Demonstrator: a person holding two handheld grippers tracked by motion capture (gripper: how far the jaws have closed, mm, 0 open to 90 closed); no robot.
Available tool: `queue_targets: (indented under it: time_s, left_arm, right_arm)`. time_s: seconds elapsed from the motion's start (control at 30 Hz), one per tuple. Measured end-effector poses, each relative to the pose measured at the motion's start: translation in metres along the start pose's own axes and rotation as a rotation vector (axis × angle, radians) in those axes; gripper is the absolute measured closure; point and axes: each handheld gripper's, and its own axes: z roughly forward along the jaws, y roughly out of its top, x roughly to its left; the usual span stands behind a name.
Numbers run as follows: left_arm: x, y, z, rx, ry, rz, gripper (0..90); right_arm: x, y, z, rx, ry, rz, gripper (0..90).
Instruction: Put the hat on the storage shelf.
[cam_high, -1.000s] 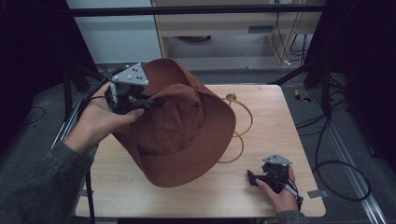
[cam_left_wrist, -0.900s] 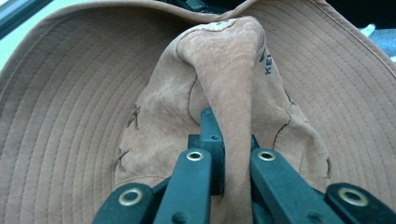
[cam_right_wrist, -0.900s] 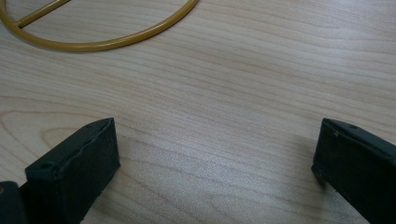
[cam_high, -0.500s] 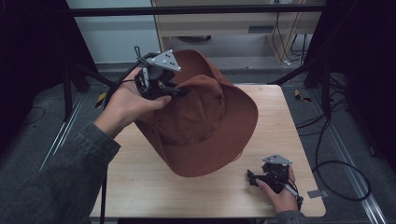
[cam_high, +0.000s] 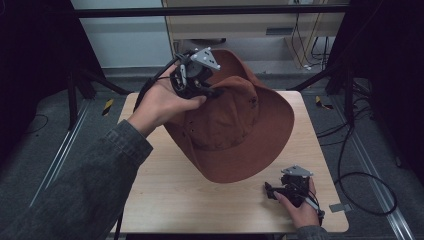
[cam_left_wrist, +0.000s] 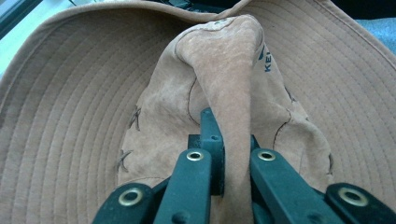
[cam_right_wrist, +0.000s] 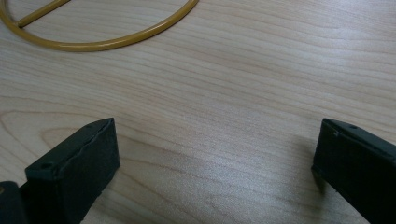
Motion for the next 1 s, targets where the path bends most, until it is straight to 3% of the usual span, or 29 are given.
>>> queue_targets:
  time_s: [0.6, 1.0]
  left_arm:
    - [0.003, 0.027, 0.039, 0.027, 0.006, 0.0, 88.5]
    - [0.007, 0.03, 0.055, 0.049, 0.007, -0.01, 88.5]
  right_arm:
    - [0.0, 0.0, 0.0, -0.001, 0.002, 0.0, 0.5]
    - [0.0, 0.0, 0.0, -0.001, 0.001, 0.0, 0.5]
